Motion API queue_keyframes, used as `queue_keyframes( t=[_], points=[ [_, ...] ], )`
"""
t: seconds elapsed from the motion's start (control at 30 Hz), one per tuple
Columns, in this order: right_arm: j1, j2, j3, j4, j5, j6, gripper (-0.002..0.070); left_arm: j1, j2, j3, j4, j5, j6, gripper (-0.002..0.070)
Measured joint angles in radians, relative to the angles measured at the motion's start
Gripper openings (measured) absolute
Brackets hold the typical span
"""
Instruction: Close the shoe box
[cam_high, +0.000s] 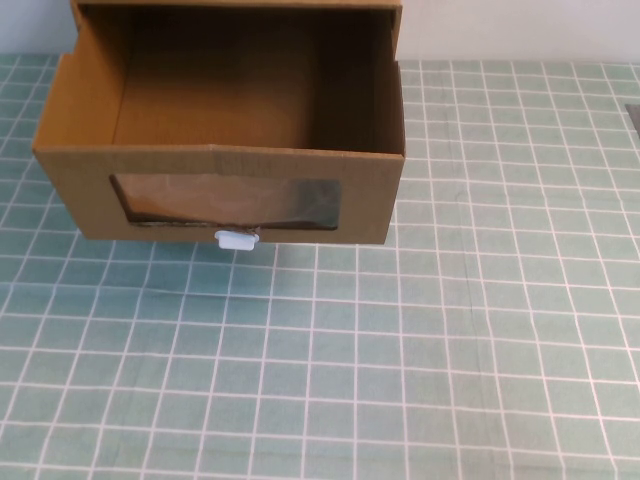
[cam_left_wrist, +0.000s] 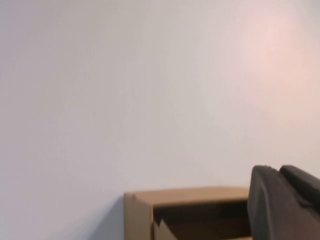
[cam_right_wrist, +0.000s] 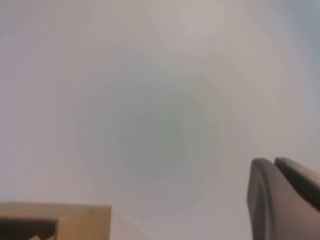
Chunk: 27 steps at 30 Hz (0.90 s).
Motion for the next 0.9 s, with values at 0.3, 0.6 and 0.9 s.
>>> queue_keyframes(
  t=[0.3, 0.6, 0.9],
  points=[
    [0.0, -0.002, -0.016, 0.002, -0.312, 0.075, -0.0013, 0.0, -0.002, 0.0, 0.0, -0.209, -0.082, -0.0005],
    [0.0, -0.002, -0.392, 0.003, -0.029, 0.274, -0.0013, 0.0, -0.002, -0.175, -0.196, -0.188, -0.062, -0.0005],
    [0.0, 0.142, -0.761, -0.001, 0.329, 0.281, -0.0013, 0.0, 0.181, -0.509, -0.349, 0.019, -0.03, -0.0005]
  ],
)
